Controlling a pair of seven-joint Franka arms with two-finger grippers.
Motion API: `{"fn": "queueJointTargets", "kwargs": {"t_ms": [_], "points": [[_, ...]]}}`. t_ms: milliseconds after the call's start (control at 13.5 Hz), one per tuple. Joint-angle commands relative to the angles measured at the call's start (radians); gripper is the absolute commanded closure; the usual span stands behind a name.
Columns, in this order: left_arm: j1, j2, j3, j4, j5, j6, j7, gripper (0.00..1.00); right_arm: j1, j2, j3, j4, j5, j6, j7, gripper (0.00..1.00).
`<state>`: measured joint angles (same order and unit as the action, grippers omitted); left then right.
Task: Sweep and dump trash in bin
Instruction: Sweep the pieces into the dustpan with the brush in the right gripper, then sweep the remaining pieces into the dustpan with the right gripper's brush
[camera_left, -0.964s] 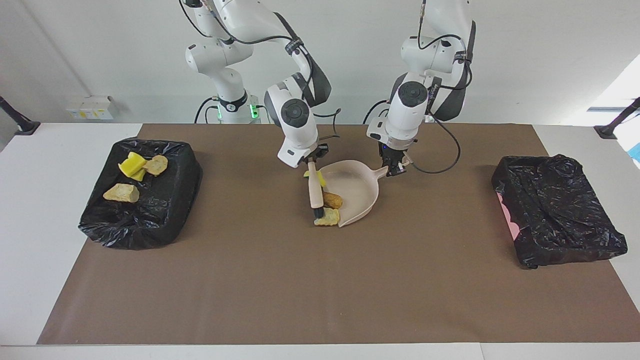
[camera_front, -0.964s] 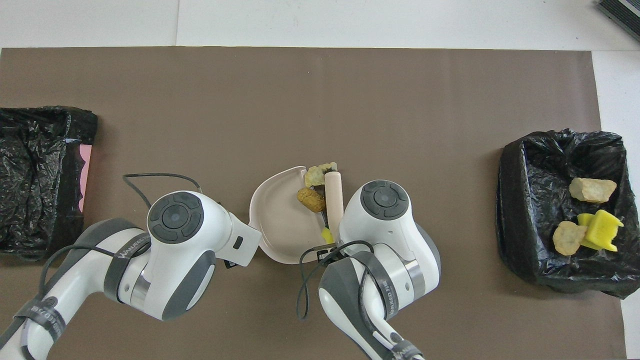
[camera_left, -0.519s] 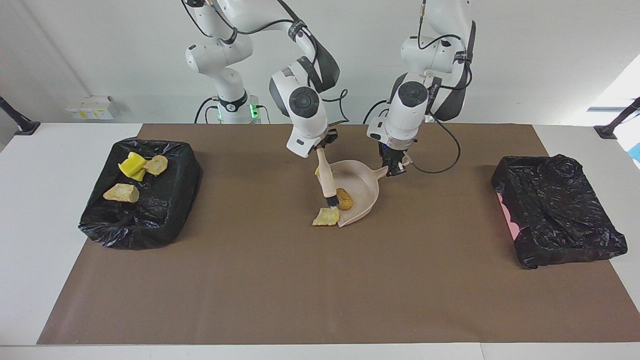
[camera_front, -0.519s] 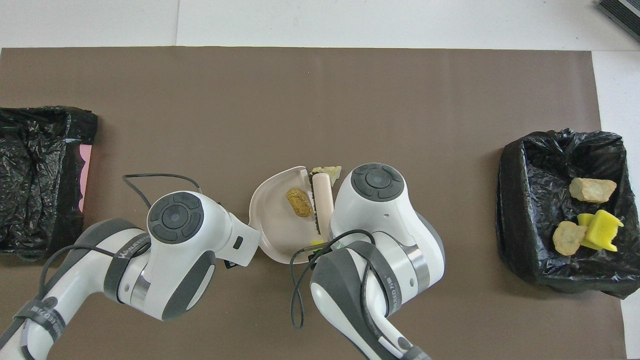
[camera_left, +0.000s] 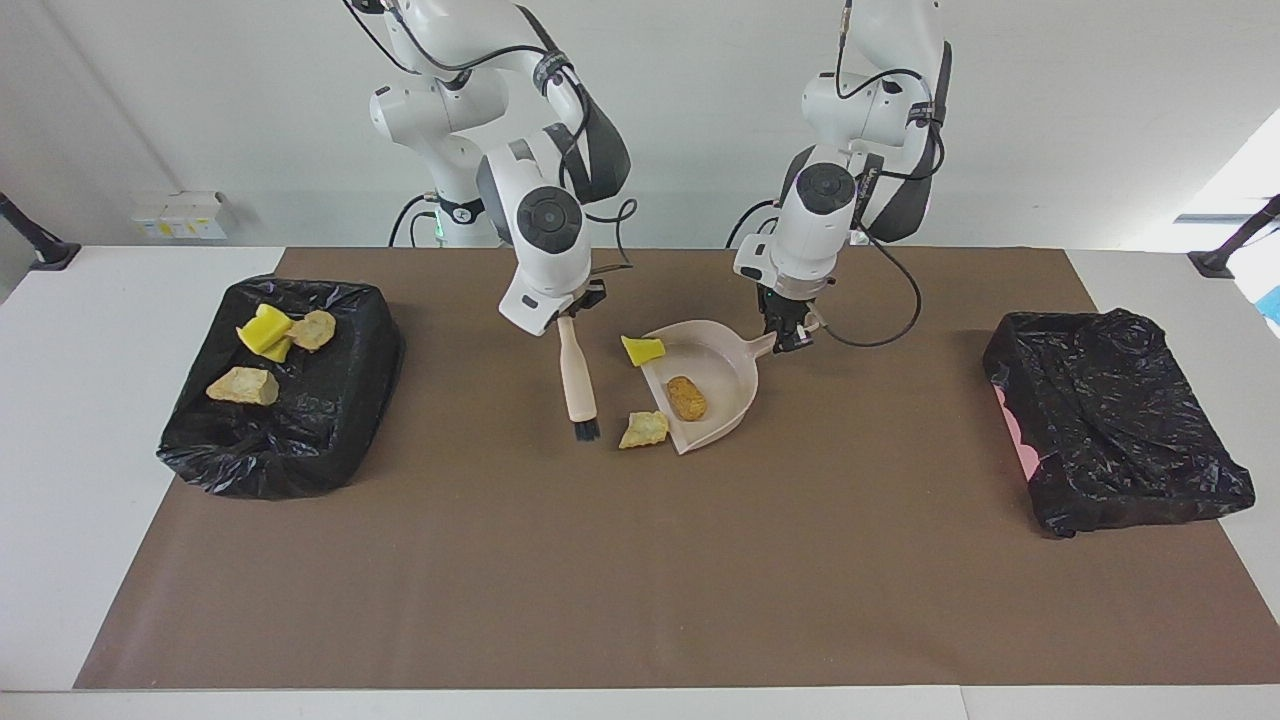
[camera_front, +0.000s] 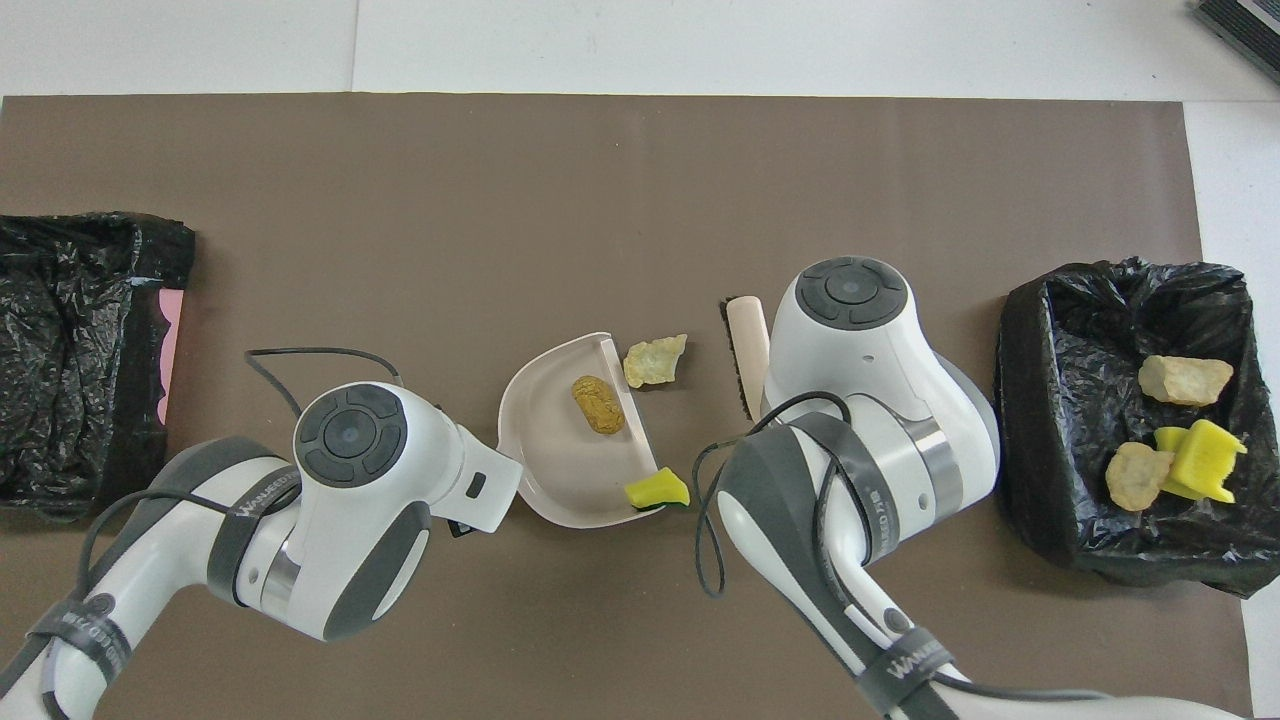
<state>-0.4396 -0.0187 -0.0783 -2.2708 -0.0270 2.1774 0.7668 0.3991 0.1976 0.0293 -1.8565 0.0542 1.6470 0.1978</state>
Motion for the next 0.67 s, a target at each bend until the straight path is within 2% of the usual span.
{"fn": "queueJointTargets", "kwargs": {"t_ms": [0,148,297,445,593], "points": [[-0.007,-0.029,0.011,-0.041,-0.001,0.018,-0.017,1.0,-0.006,0.133,0.011,0.144,-0.057,-0.041,-0.02,1.0],[-0.005,-0.029,0.011,-0.041,-0.001,0.018,-0.017,1.0,0.012,0.198,0.012,0.194,-0.059,-0.027,-0.028,1.0],[-0.005,-0.029,0.011,-0.041,-0.001,0.018,-0.021,1.0,0.044,0.229,0.023,0.195,-0.045,-0.01,-0.029,1.0],[-0.005,-0.03,0.011,-0.041,-0.002,0.018,-0.034,1.0,0.102,0.218,0.024,0.168,-0.033,-0.021,-0.041,1.0],[-0.004,-0.03,0.011,-0.041,-0.002,0.018,-0.034,1.0,0.125,0.183,0.06,0.108,0.021,-0.007,-0.113,1.0]]}}
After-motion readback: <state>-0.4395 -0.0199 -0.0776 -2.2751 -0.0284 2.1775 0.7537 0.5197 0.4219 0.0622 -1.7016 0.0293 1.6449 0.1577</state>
